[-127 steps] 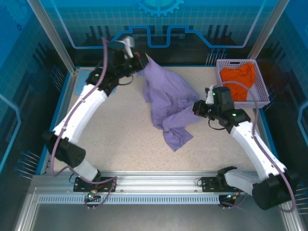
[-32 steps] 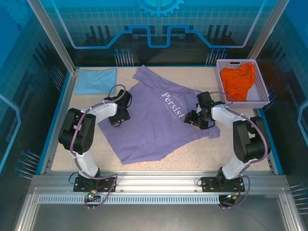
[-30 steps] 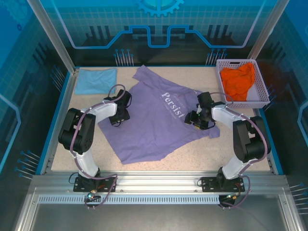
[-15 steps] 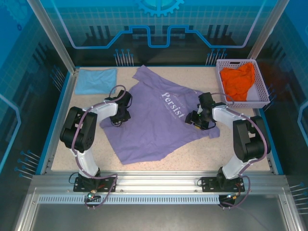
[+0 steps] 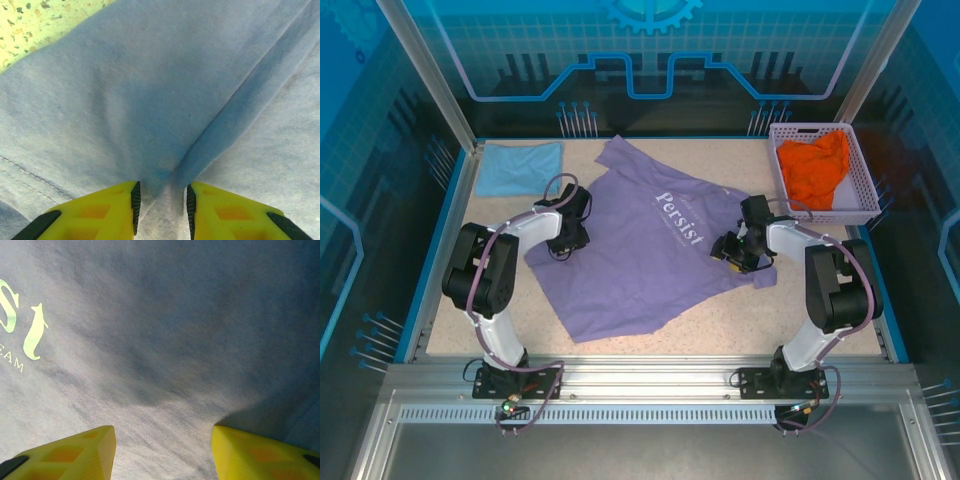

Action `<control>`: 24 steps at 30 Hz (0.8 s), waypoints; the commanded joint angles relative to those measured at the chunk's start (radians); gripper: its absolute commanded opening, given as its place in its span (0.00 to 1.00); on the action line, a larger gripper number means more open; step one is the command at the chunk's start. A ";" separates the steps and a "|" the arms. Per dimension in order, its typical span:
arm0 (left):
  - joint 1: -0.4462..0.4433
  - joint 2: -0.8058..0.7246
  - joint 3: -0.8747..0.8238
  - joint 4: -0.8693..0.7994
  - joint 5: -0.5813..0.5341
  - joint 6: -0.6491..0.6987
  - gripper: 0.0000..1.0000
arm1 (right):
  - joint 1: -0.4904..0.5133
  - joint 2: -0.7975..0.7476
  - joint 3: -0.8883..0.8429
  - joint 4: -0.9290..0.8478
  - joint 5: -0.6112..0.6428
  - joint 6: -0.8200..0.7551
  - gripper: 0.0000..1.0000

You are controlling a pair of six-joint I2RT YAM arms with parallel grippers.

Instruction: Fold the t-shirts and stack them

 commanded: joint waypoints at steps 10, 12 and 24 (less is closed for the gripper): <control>-0.024 0.029 0.072 -0.072 -0.003 0.029 0.36 | -0.007 0.015 -0.013 0.004 -0.023 0.011 0.54; -0.026 0.043 0.085 -0.081 -0.007 0.034 0.35 | -0.007 0.016 -0.012 0.004 -0.023 0.010 0.54; -0.030 0.065 0.102 -0.104 -0.037 0.037 0.04 | -0.017 0.007 -0.017 0.004 -0.023 0.017 0.53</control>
